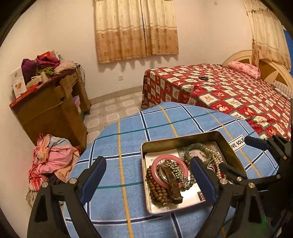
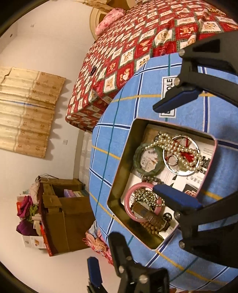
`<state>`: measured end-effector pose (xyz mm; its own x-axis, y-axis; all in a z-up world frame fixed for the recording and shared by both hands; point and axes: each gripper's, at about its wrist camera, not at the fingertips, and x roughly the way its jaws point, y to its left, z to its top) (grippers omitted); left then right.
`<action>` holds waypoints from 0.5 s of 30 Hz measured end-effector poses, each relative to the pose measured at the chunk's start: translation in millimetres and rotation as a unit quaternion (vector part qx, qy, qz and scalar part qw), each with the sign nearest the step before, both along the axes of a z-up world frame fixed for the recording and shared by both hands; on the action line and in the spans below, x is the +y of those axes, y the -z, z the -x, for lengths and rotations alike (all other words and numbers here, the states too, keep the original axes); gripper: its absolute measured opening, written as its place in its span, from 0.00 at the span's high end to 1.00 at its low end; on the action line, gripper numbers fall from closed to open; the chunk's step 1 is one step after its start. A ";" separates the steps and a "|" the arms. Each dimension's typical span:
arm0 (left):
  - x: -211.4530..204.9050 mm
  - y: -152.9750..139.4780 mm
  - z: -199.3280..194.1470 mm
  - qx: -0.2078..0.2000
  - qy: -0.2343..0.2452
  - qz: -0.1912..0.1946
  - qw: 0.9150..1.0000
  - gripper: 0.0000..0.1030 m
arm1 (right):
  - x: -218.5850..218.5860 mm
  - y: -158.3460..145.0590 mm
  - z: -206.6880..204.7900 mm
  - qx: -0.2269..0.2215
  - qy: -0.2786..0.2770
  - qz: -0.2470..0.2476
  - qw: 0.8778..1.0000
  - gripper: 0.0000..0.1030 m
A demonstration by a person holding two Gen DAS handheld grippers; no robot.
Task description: Organize jewelry
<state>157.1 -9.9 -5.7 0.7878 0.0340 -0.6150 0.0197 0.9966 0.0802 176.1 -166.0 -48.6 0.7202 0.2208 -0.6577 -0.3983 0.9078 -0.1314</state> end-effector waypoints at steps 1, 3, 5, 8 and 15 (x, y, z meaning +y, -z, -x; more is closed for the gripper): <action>1.7 -0.2 2.8 -0.001 -0.002 0.002 1.000 0.10 | -0.7 -0.9 1.0 0.000 0.000 -0.002 1.000 0.20; 4.3 0.1 7.6 -0.002 -0.003 0.004 1.000 0.10 | -4.3 -2.2 2.9 -0.001 0.003 -0.007 1.000 0.20; 6.6 1.6 10.8 0.000 -0.007 0.006 1.000 0.10 | -6.7 -3.7 3.3 -0.001 0.006 -0.011 1.000 0.20; 8.3 3.8 13.4 0.004 -0.007 0.009 1.000 0.10 | -7.8 -6.3 5.6 -0.001 0.007 -0.016 1.000 0.20; 10.7 6.3 17.2 0.008 -0.008 0.012 1.000 0.10 | -8.5 -10.0 8.5 -0.002 0.008 -0.018 1.000 0.19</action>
<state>140.0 0.8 -12.0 0.7777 0.0307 -0.6279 0.0056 0.9984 0.0558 167.6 -174.5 -38.6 0.7269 0.2332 -0.6459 -0.3837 0.9180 -0.1003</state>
